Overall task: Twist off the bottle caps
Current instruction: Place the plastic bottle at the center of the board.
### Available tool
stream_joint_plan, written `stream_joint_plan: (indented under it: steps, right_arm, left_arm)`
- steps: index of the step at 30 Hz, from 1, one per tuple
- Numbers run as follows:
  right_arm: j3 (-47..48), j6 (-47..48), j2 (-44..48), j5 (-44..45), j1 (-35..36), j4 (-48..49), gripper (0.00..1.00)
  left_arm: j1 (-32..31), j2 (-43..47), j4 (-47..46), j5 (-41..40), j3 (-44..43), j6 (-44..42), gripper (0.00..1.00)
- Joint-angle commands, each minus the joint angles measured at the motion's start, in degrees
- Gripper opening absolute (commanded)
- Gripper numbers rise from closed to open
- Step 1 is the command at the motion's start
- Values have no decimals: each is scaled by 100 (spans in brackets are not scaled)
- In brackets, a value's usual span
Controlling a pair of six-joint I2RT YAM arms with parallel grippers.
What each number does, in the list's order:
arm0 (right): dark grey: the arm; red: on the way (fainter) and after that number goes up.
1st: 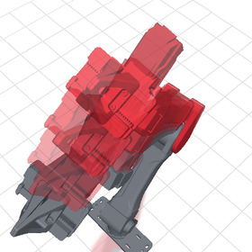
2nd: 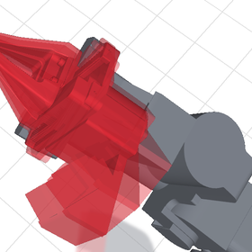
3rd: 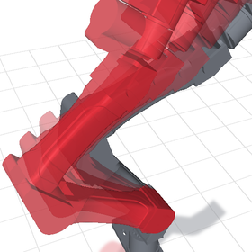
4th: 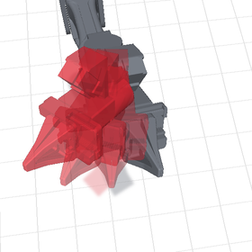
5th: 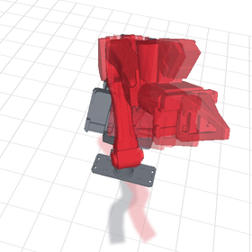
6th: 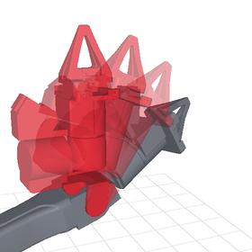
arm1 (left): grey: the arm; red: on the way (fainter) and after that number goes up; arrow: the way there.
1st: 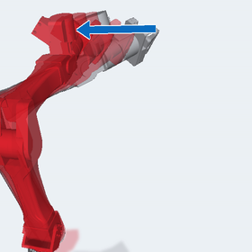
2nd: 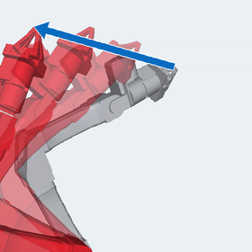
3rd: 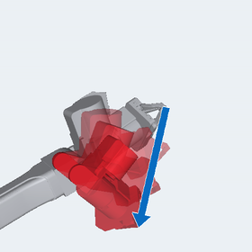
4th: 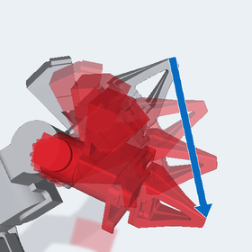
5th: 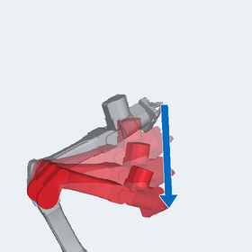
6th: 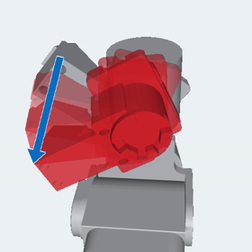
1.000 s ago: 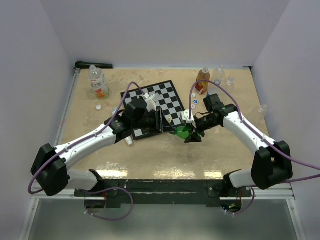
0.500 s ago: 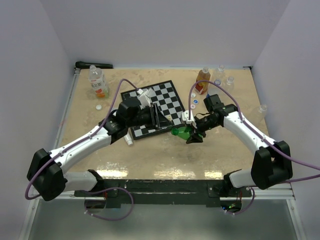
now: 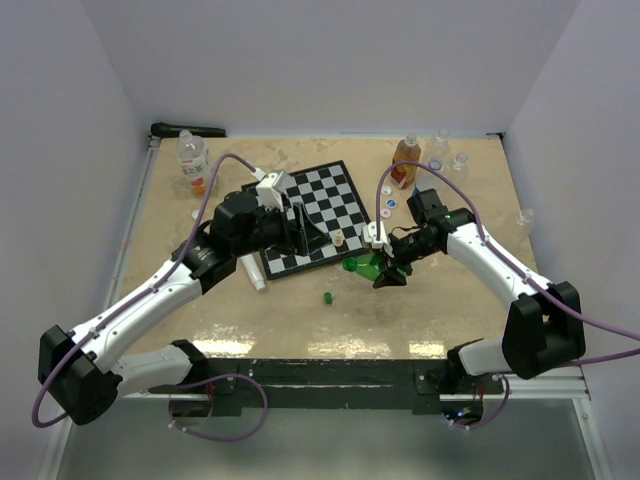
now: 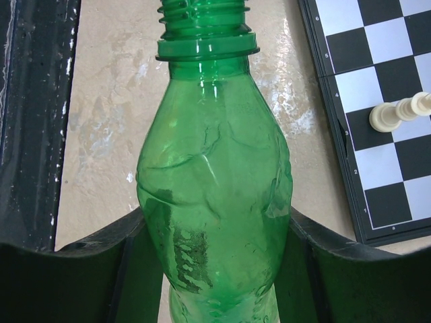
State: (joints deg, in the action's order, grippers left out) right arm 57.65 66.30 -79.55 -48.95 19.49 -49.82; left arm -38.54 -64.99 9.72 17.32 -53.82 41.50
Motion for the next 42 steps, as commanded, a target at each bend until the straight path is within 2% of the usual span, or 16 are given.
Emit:
stream_joint_plan:
  steps: [1, 11, 16, 20, 24, 28, 30, 42]
  right_arm:
    - [98, 67, 45, -53, 3, -45, 3]
    - [89, 58, 27, -53, 3, -36, 3]
    - [89, 58, 18, -62, 3, -36, 3]
    - [97, 67, 10, -80, 3, -45, 3]
    - [98, 67, 1, -97, 29, -45, 3]
    - [98, 84, -17, -124, 38, -71, 3]
    - [106, 102, -34, -141, 47, -89, 3]
    - [133, 111, -87, -203, 108, -124, 3]
  left_arm:
    - [93, 268, 162, -326, -111, -747, 79]
    - [102, 434, -268, 227, 434, -1723, 82]
    - [110, 803, -1075, 500, 908, -1794, 83]
    - [102, 988, -1664, 623, 1286, -1479, 83]
    - [110, 1032, -2367, 641, 1707, -802, 84]
    - [102, 1076, -3482, 474, 2287, -20, 93]
    - [93, 1068, -3818, 421, 2429, 235, 94]
    - [-206, 637, -4144, 167, 2438, 535, 94]
